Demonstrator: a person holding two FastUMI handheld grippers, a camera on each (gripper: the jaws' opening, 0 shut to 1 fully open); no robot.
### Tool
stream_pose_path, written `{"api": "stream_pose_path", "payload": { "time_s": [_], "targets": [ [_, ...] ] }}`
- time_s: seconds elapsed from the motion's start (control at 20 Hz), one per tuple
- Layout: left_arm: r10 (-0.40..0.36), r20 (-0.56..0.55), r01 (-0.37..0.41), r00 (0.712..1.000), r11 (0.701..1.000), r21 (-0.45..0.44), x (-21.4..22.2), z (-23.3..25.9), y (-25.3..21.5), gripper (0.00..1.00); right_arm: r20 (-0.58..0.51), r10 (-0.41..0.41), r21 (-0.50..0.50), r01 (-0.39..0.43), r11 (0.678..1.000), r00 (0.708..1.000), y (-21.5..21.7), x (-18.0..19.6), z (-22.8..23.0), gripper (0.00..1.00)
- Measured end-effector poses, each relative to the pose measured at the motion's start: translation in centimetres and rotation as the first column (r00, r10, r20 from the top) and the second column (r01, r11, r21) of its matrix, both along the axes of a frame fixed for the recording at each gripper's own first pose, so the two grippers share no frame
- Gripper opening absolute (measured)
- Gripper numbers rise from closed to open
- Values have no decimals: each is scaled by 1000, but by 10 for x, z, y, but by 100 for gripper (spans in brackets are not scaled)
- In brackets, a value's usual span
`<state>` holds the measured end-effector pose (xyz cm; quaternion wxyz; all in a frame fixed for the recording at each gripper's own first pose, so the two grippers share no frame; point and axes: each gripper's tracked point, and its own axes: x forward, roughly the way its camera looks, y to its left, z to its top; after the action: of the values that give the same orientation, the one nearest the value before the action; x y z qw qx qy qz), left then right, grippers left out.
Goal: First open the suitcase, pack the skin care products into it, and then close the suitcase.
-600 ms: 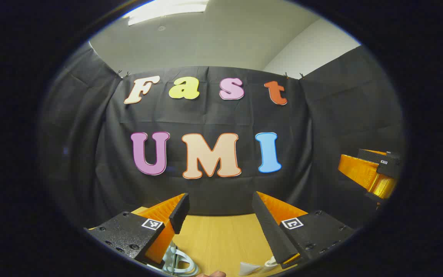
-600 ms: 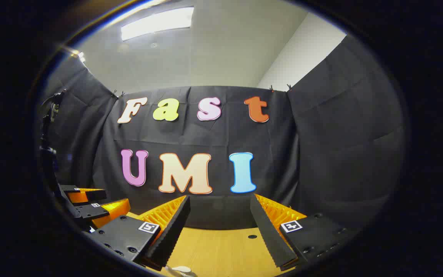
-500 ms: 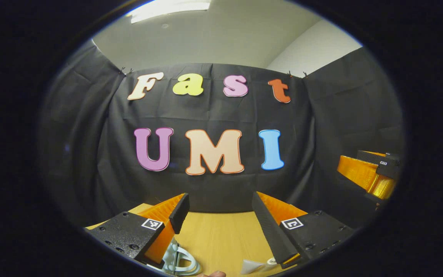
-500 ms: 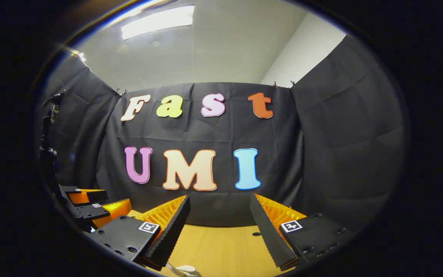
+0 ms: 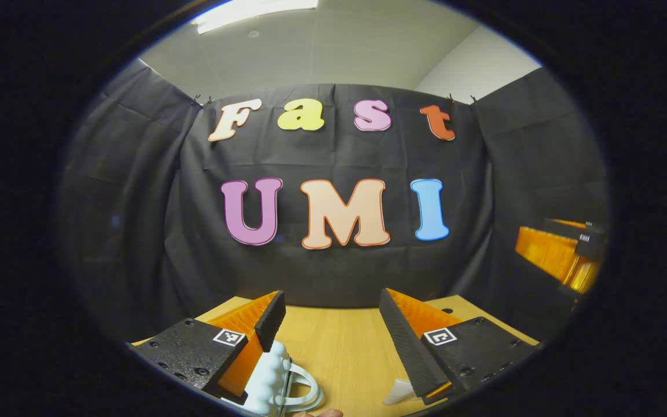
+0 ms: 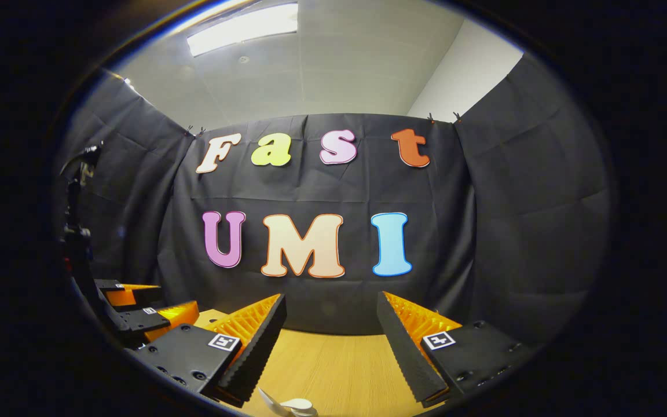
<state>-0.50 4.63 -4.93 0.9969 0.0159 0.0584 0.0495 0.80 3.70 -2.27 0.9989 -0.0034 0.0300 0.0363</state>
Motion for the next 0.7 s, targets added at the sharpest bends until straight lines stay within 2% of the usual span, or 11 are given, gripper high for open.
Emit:
{"api": "stream_pose_path", "payload": {
  "time_s": [0.1,0.25,0.35,0.4,0.7],
  "targets": [
    [15,-45,-14,999,1000,8,2,-20,6,96,-14,-4,-12,4,1000,1000,-2,-1,-4,96],
    [39,-120,-36,992,999,20,6,-56,18,96,-35,-16,-35,15,999,999,-5,-3,-9,98],
    [50,-187,-48,981,999,14,8,-83,25,97,-46,-22,-55,19,998,999,-6,-6,-12,95],
    [52,-207,-51,977,999,12,8,-91,27,98,-50,-25,-65,22,998,998,-5,-6,-12,98],
    [53,-348,-53,936,999,11,9,-158,35,96,-87,-32,-101,23,995,996,-4,-4,-21,98]
  ]
}}
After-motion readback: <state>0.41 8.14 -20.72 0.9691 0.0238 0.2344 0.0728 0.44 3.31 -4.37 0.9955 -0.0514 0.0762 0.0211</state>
